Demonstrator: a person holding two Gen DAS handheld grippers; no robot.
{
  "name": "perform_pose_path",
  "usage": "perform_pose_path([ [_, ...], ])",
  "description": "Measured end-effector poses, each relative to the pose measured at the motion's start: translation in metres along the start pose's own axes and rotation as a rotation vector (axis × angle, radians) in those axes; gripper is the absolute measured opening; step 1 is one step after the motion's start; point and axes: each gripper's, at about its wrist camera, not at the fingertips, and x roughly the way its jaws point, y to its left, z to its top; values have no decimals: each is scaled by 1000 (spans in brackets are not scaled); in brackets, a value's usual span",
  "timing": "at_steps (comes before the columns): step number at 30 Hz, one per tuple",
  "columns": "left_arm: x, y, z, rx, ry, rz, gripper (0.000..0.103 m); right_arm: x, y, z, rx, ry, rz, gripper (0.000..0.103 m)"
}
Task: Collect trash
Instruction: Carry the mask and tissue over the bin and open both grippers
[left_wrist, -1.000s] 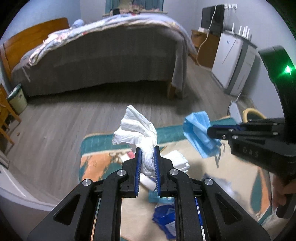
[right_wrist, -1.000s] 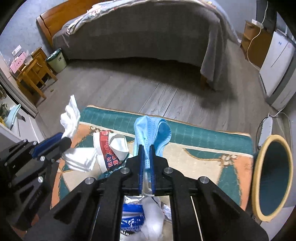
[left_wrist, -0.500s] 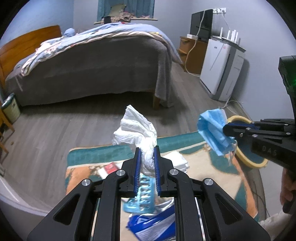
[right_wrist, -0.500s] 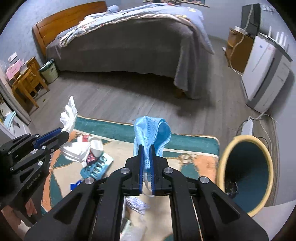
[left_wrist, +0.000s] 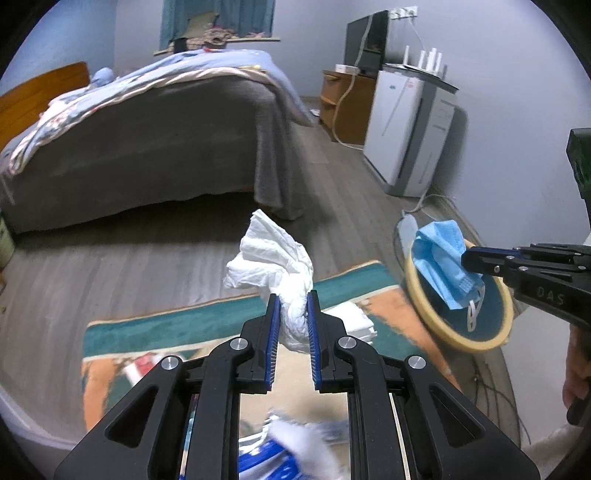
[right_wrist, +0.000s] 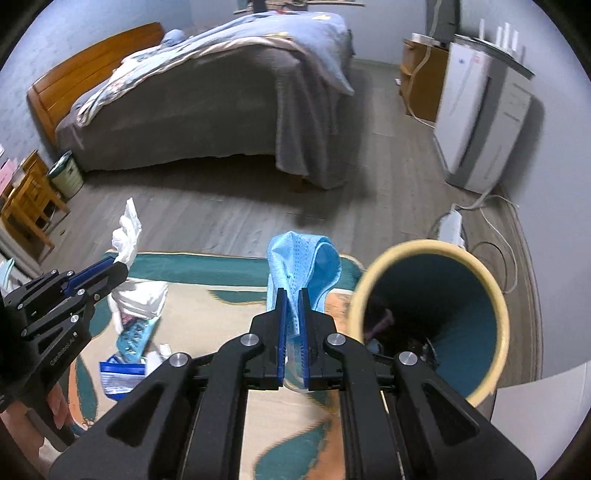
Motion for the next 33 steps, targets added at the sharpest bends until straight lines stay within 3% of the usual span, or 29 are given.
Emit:
perform_pose_path([
  [12, 31, -76, 8, 92, 25, -67, 15, -4, -86, -16, 128, 2, -65, 6],
  [20, 55, -134, 3, 212, 54, -99, 15, 9, -144, -29, 238, 24, -111, 6],
  [33, 92, -202, -13, 333, 113, -172, 15, 34, -201, -48, 372, 88, -132, 6],
])
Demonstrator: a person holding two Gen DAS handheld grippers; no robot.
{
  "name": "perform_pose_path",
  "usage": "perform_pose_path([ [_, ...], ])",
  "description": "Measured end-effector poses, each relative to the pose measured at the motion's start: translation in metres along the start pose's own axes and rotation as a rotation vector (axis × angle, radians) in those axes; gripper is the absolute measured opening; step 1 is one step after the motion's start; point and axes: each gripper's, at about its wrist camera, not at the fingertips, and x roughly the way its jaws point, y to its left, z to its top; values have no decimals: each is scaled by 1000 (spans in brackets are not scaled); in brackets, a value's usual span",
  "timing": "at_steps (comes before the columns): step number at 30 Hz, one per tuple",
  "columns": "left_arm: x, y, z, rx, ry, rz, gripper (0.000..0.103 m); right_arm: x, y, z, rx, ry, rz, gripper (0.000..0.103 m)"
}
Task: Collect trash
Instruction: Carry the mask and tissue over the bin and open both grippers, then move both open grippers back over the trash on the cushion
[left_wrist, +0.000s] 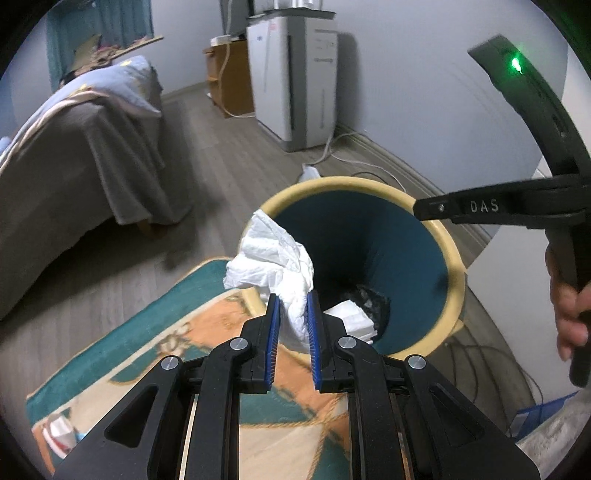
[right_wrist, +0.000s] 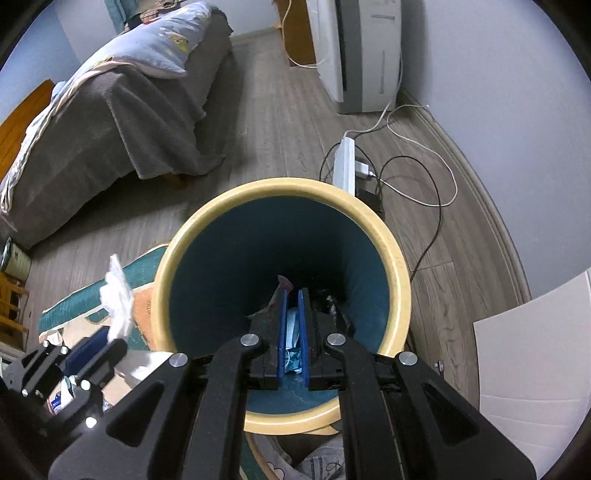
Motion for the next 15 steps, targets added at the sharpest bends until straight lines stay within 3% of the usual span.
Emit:
perform_pose_path([
  [4, 14, -12, 3, 11, 14, -16, 18, 3, -7, -1, 6, 15, 2, 6],
  [5, 17, -14, 3, 16, 18, -24, 23, 4, -7, -1, 5, 18, -1, 6],
  [7, 24, -18, 3, 27, 28, -17, 50, 4, -9, 0, 2, 20, -1, 6],
  [8, 25, -19, 3, 31, 25, -11, 69, 4, -10, 0, -1, 20, -5, 6],
  [11, 24, -20, 4, 32, 6, 5, 80, 5, -13, 1, 5, 26, -14, 11],
  [12, 23, -18, 4, 21, 2, 11, 85, 6, -14, 1, 11, 28, -16, 14],
  [14, 20, -14, 4, -2, -13, 18, 89, 7, -16, 1, 26, 32, -24, 43],
  [15, 19, -11, 5, -12, -17, 17, 91, 6, -16, 2, 33, 30, -24, 52],
])
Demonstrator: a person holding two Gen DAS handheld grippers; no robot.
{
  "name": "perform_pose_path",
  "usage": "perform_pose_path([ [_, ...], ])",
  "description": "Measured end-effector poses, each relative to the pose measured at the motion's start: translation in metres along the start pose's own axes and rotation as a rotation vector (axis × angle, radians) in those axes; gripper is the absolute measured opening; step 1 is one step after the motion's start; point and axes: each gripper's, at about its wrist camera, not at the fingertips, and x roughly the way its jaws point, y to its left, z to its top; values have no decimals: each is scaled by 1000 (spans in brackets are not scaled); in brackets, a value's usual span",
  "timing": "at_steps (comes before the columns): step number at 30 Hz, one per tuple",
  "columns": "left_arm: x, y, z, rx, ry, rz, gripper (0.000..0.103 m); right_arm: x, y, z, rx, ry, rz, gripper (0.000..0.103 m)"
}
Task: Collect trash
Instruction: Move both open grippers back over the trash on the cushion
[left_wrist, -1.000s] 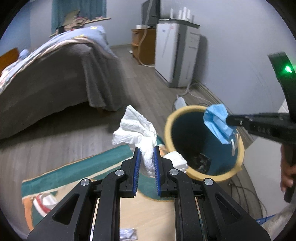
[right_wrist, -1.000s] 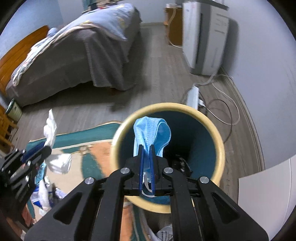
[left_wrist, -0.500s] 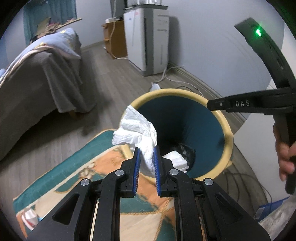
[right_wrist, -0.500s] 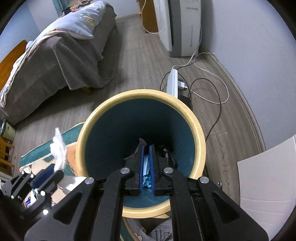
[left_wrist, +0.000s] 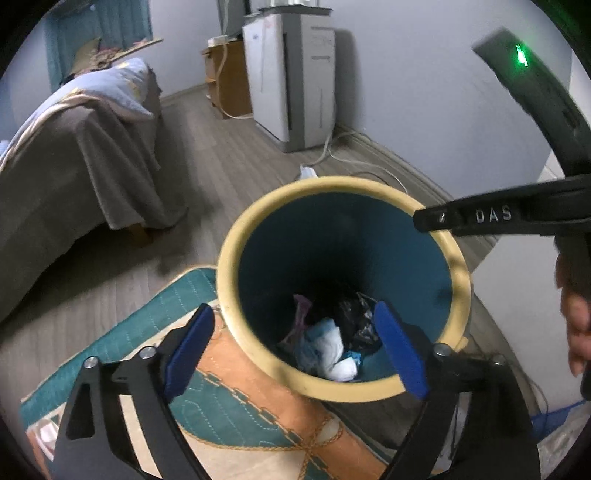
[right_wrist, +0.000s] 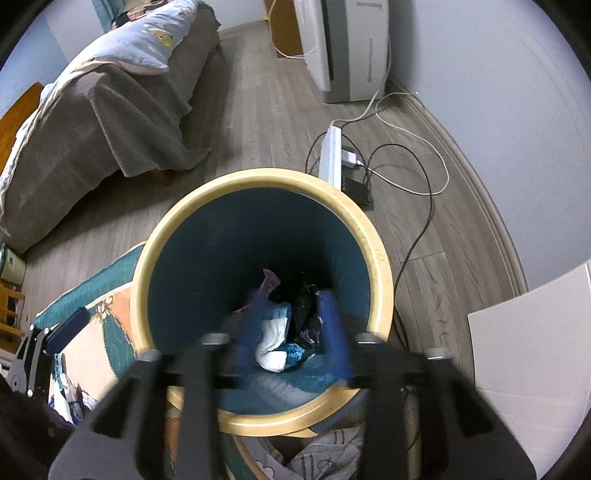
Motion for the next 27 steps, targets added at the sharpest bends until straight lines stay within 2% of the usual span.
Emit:
perform_pose_path([
  [2, -4, 7, 1, -28, -4, 4, 92, -5, 0, 1, 8, -17, -10, 72],
  [3, -7, 11, 0, -41, -9, 7, 92, -8, 1, 2, 3, -26, -20, 76],
  [5, -13, 16, 0, -52, -15, 18, 92, -15, 3, 3, -3, -43, -22, 91],
  [7, -22, 21, -1, -57, -23, 32, 93, -22, 6, 2, -7, -57, -15, 97],
  [15, -86, 52, -17, -93, -75, 91, 94, -57, 32, -10, -58, -101, -7, 97],
  [18, -121, 66, -27, -110, -116, 127, 95, -74, 48, -23, -64, -113, 35, 97],
  [24, -185, 103, -66, -255, -178, 203, 96, -98, 87, -55, -109, -160, 57, 97],
  [27, -208, 118, -87, -315, -187, 240, 96, -99, 105, -75, -104, -134, 93, 97],
])
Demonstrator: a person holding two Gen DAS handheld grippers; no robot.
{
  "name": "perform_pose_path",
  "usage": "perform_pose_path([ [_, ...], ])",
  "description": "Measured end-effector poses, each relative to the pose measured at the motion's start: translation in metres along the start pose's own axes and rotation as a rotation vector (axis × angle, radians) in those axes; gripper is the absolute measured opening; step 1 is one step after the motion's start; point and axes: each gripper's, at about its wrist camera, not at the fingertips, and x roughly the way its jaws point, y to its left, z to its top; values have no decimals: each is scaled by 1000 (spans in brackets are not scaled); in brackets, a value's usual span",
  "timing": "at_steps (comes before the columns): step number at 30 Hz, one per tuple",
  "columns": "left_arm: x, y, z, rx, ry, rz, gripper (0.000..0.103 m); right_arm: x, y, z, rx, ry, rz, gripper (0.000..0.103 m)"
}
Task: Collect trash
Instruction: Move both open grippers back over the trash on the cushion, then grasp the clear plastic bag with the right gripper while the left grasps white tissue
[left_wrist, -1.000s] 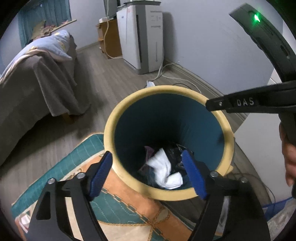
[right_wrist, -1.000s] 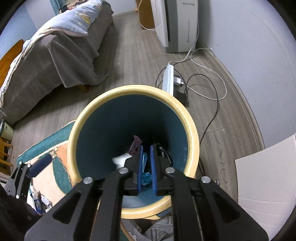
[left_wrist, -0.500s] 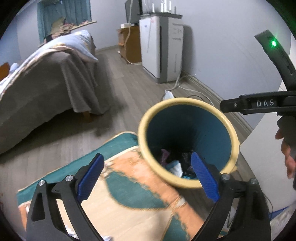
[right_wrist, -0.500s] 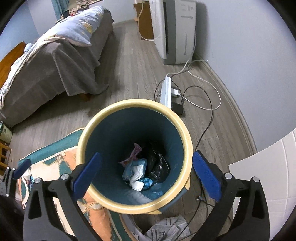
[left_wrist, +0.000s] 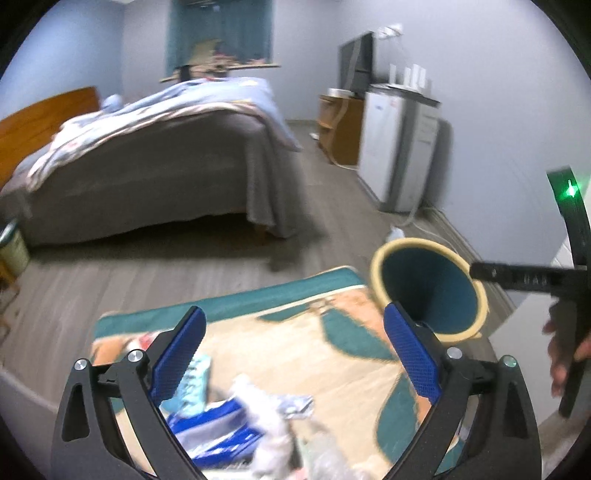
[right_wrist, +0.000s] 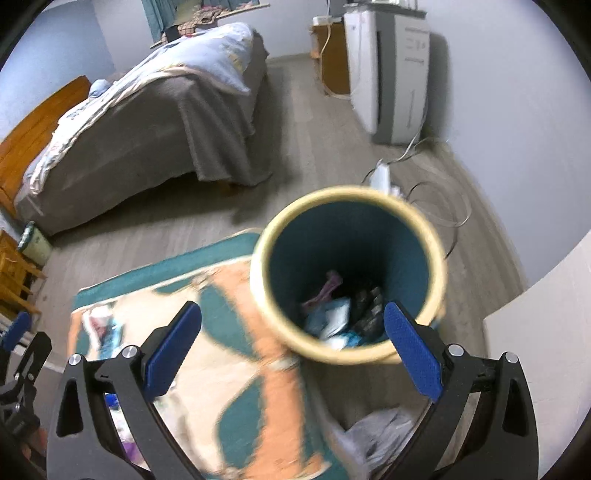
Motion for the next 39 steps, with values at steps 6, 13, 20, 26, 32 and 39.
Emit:
perform_pose_path([
  [6, -26, 37, -26, -28, 19, 103, 96, 9, 46, -41, -1, 64, 56, 97],
  [13, -34, 81, -54, -82, 82, 171, 96, 29, 98, -79, -96, 152, 45, 97],
  [20, -39, 106, -68, -102, 103, 197, 96, 41, 129, -99, -200, 178, 16, 97],
  [26, -36, 109, -66, -116, 103, 186, 96, 58, 147, -130, -271, 266, 43, 74],
  [32, -32, 102, -64, -102, 103, 170, 96, 80, 153, -154, -278, 437, 118, 18],
  [39, -19, 84, -65, -59, 129, 135, 96, 50, 145, -109, -259, 336, 118, 13],
])
